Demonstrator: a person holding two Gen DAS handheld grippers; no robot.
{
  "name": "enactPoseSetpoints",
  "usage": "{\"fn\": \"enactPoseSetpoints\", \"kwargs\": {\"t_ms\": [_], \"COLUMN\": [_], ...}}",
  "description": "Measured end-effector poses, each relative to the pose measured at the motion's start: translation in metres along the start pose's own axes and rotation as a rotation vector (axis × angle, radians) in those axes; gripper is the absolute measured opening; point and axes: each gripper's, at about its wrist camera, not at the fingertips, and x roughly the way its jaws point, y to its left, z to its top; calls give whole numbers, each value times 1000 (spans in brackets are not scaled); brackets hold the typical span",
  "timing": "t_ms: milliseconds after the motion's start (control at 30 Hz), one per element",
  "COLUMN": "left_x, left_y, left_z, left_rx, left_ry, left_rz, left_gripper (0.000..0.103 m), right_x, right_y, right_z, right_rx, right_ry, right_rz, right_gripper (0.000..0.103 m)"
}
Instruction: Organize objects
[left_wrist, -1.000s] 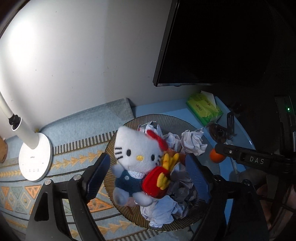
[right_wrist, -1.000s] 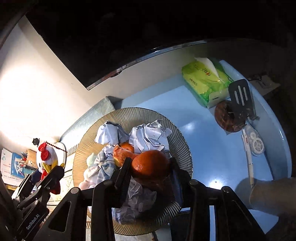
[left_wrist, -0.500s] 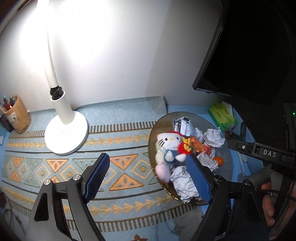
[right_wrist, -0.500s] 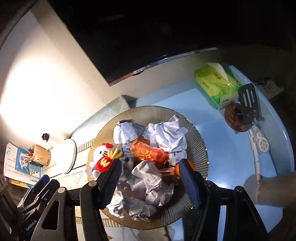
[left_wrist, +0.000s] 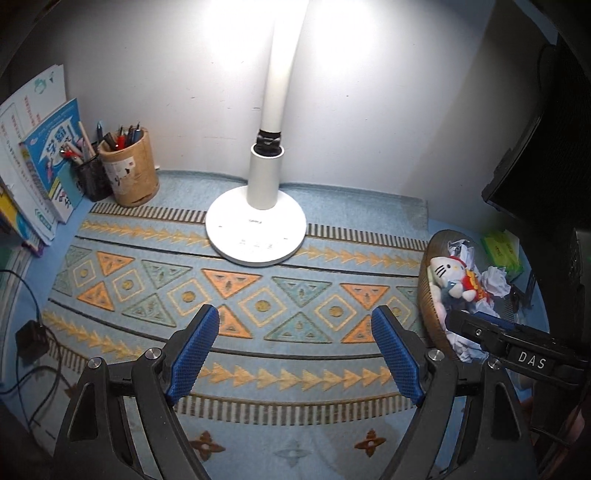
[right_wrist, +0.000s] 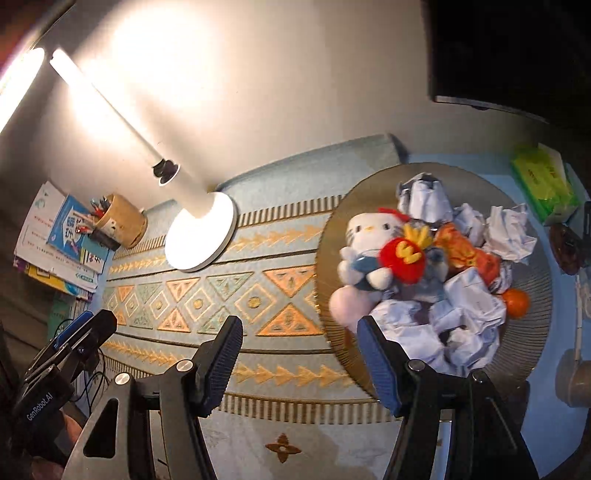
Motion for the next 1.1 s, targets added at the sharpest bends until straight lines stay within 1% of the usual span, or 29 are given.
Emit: {"fn": "enactPoseSetpoints", "kwargs": {"t_ms": [67, 167, 267, 367, 433, 467, 500, 567, 633, 700, 800, 1033, 1100], "left_x": [3, 17, 41, 65, 81, 86, 88, 88, 87, 87, 93, 123, 125], "left_y": [16, 35, 52, 66, 77, 82, 87, 94, 99, 105, 111, 110, 107], "left_z": [-5, -14, -28, -46, -56, -60, -63, -65, -65, -63, -58, -54, -55], "left_rx": [-11, -21, -26, -11, -34, -55, -70, -53, -16, -6, -6, 41, 65], "left_ry": [15, 43, 105, 172, 252, 277, 283, 268, 232, 198, 176, 172, 133], "left_rz": [10, 10, 26, 42, 2, -28, -45, -19, 29, 61, 65, 110, 137], "left_gripper": [83, 83, 83, 83, 83, 83, 83, 83, 83, 83, 83, 83, 83], "right_x": [10, 25, 50, 78, 90, 94, 99, 109, 115, 121, 127, 142, 146], "right_y": [19, 46, 68, 81, 82, 83, 86, 94, 99, 104, 108, 106, 104], "right_z": [-5, -16, -33, -53, -63, -66, -68, -72, -75, -77, -78, -75, -75], "right_rx": [-25, -61, -108, -153, -138, -139, -149, -175, -180, -178, -170, -166, -167], "right_ry": [12, 14, 19, 66, 84, 86, 85, 83, 78, 66, 58, 29, 27], "right_rz": [5, -13, -73, -142, -152, -165, -184, -214, -220, -228, -262, -304, -309], "right_gripper": [63, 63, 63, 63, 63, 63, 63, 63, 63, 63, 63, 65, 66]}}
